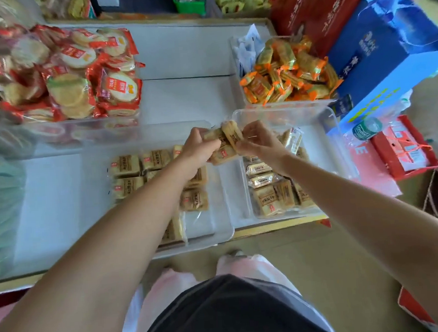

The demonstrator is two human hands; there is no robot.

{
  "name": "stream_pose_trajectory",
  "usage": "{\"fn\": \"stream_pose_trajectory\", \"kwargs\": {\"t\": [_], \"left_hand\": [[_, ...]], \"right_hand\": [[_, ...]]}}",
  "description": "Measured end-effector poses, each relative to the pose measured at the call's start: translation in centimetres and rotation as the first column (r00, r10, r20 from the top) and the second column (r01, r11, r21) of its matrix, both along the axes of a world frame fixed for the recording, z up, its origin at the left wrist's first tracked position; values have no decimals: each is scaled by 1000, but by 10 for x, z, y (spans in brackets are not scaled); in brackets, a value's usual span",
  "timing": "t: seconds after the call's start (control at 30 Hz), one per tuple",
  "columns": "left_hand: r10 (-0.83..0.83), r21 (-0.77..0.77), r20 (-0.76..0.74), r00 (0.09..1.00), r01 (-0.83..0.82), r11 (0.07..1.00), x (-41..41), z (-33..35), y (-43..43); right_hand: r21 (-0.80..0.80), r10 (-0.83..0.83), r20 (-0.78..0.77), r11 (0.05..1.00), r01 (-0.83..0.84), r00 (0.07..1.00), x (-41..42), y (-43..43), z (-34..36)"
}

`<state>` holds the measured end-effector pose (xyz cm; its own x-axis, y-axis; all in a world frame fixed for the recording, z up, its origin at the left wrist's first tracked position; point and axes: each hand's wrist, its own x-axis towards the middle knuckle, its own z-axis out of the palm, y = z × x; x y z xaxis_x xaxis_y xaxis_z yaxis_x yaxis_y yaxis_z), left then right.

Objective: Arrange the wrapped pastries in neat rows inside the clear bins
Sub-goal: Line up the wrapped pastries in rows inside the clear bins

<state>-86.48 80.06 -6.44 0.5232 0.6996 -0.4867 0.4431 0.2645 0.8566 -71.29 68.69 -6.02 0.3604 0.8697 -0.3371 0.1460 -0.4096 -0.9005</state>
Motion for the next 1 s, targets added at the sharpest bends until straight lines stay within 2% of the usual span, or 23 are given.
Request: {"fn": "stream_pose_trajectory", "kwargs": {"t": [0.1,0.23,0.33,0.43,0.63,0.87,1.0], "left_hand": [[-78,-30,-8,997,78,997,-30,2,9],[-152,-68,36,988,154,986,-72,2,17],[-211,-132,92,973,222,966,-102,4,19],[-212,-235,135,968,239,942,-125,7,22],[-290,-246,147,946,319,915,-153,4,21],[-161,-211,130,978,186,960,-168,-3,5],[-130,-200,137,982,156,967,-174,-8,-1]], "right_hand": [[-7,-29,94,1000,30,995,-30,1,2],[-46,48,321,998,-35,946,-73,3,2],[-26,36,370,999,-29,928,-101,5,-2],[-26,33,368,999,-25,929,-125,6,2],[-62,71,270,996,-56,960,-148,3,2],[-136,97,191,988,-72,977,-156,-5,-1],[-166,107,211,983,-72,972,-155,-7,-5]]}}
